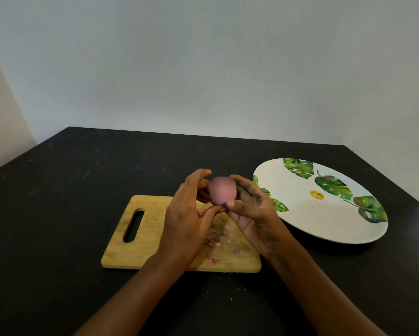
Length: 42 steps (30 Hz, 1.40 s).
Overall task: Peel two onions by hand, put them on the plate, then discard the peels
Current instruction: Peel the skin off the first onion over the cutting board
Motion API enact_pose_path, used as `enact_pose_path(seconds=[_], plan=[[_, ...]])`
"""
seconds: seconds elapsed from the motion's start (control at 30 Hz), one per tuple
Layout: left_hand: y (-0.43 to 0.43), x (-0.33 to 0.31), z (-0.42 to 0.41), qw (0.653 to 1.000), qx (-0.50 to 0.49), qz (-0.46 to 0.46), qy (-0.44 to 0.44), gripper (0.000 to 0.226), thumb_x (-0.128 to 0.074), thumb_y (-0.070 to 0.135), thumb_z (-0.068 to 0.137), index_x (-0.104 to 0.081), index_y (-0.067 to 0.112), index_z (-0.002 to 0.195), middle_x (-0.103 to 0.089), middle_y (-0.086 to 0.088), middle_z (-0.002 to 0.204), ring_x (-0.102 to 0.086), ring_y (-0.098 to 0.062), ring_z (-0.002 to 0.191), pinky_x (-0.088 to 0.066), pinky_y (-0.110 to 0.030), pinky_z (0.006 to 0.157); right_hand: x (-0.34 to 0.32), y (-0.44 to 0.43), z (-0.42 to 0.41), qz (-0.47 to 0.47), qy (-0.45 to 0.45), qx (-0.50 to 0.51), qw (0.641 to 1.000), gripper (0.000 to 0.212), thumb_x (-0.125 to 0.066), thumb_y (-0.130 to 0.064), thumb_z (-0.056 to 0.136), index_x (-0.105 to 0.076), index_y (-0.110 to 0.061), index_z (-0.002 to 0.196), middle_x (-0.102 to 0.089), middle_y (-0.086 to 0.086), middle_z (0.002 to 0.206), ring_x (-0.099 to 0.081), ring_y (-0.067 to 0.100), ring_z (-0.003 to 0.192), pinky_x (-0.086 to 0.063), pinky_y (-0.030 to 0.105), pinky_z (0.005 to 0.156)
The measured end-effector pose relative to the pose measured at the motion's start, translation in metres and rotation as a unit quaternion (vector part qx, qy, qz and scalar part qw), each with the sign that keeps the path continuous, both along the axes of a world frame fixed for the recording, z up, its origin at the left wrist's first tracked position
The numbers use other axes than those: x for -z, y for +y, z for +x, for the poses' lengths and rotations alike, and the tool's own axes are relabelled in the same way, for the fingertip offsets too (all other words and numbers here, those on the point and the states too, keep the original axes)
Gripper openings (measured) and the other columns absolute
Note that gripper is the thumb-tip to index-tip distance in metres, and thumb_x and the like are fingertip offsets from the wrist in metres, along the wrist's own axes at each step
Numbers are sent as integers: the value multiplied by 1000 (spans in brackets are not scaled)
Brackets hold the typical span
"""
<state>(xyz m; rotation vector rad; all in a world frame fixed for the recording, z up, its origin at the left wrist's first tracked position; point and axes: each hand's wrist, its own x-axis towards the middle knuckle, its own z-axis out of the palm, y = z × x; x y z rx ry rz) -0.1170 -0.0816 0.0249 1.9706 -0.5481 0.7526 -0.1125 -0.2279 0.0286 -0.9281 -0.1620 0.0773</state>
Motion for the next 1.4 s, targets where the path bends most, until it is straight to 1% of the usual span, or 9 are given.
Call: enact_pose_path(seconds=[0.27, 0.43, 0.67, 0.77, 0.93, 1.07, 1.17, 1.23, 1.4], plan=[[1, 1, 0, 1000, 0, -6, -3, 78, -79, 7, 70, -28, 45, 114, -56, 10, 92, -58, -4, 84, -45, -4, 70, 1, -1, 1, -7, 5, -9, 1000, 72, -90, 1, 44, -62, -8, 110, -71, 14, 107, -70, 32, 96, -59, 33, 69], [-1, 1, -2, 1000, 7, -12, -9, 73, -77, 9, 73, -28, 48, 112, -54, 20, 78, -57, 1, 90, -45, -5, 73, -2, -1, -1, -3, 9, 0, 1000, 49, -67, 7, 63, -59, -9, 108, -70, 12, 104, -72, 27, 90, -59, 30, 66], [0, -2, -2, 999, 6, -43, -15, 76, -79, 11, 69, -32, 33, 124, -55, 18, 96, -57, 3, 92, -45, -3, 68, 2, 1, 3, 36, 13, 3, 999, 90, -98, -10, 33, -59, -8, 114, -69, 16, 113, -67, 36, 104, -59, 34, 70], [2, -4, -3, 999, 1, -37, -6, 77, -79, 18, 69, -31, 35, 128, -60, 12, 107, -60, 6, 92, -46, -3, 70, 3, -1, 4, 38, 6, -1, 999, 90, -98, -11, 34, -59, -8, 115, -70, 15, 113, -67, 36, 104, -59, 34, 71], [5, -5, -2, 999, -19, -24, -32, 63, -77, 13, 71, -41, 32, 120, -53, 32, 88, -52, 25, 87, -40, 3, 70, 3, -1, 4, 37, 13, 7, 999, 89, -98, -10, 30, -62, -8, 111, -68, 19, 114, -67, 37, 103, -59, 34, 70], [4, -5, 0, 1000, 0, 2, -31, 62, -77, 8, 72, -43, 34, 117, -57, 20, 89, -56, 15, 86, -42, 2, 69, 2, -3, 6, 34, 12, 13, 999, 90, -99, -10, 28, -62, -9, 110, -67, 18, 115, -68, 35, 102, -59, 34, 69], [0, -4, -3, 1000, 22, 7, -19, 68, -77, 15, 73, -37, 41, 122, -57, 17, 92, -59, 0, 90, -49, -7, 70, 1, -7, 5, 31, 2, -3, 1000, 74, -90, 7, 45, -61, -9, 111, -69, 15, 112, -69, 33, 101, -59, 34, 70], [-1, -3, -4, 1000, 18, 0, -15, 73, -78, 18, 71, -34, 39, 126, -56, 16, 98, -60, -4, 87, -51, -12, 71, 1, -8, 3, 14, -5, -2, 1000, 58, -71, 14, 60, -60, -10, 112, -71, 12, 109, -69, 31, 101, -59, 32, 72], [1, 1, 0, 999, 3, 33, -31, 78, -80, 15, 68, -35, 32, 130, -56, 9, 106, -55, 6, 91, -45, -6, 81, 3, -6, 2, -18, -12, -19, 1000, 48, -65, 14, 63, -76, -17, 98, -72, 6, 108, -68, 27, 105, -58, 31, 75]])
